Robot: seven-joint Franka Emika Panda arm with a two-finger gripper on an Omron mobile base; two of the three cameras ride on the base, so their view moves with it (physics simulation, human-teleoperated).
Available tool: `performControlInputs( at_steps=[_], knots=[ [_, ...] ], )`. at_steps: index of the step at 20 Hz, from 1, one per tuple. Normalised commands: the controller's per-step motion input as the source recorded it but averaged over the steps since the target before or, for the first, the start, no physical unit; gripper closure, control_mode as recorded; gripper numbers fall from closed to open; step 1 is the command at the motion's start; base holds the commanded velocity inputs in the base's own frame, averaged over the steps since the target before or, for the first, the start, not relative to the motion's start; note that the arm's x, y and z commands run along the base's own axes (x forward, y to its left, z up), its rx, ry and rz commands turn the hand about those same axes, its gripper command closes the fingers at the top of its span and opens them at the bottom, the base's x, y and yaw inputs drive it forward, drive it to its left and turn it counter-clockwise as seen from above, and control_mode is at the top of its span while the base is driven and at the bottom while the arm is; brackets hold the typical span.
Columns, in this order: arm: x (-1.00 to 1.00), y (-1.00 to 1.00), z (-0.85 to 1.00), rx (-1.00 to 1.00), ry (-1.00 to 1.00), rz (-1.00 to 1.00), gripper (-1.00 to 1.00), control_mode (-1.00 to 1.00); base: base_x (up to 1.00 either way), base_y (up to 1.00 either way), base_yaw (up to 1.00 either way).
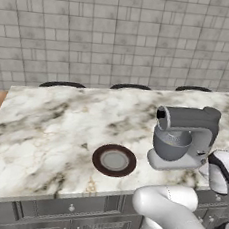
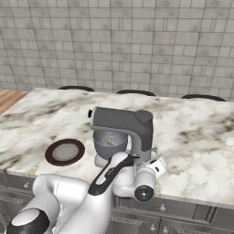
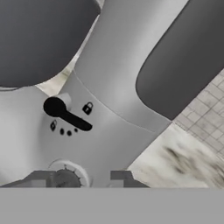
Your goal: Add butter and sugar cubes to the stand mixer bowl and then turn on the stand mixer to begin making frosting.
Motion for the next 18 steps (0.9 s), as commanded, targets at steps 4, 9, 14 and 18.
performControlInputs(
  at_steps=[4,9,14,18],
  knots=[
    [0.11,0.0,-0.09,0.03,0.17,-0.08,1.0,-1.0,0.0,0.0,0.0],
    [0.02,-0.05,-0.14,0.07,0.17,-0.07,1.0,-1.0,0.0,0.0,0.0],
    [0.03,-0.35,-0.37,0.19,0.28,-0.03,1.0,-1.0,0.0,0.0,0.0],
    [-0.33,-0.28,-0.74,0.2,0.24,-0.01,1.0,-1.0,0.0,0.0,0.0]
  ],
)
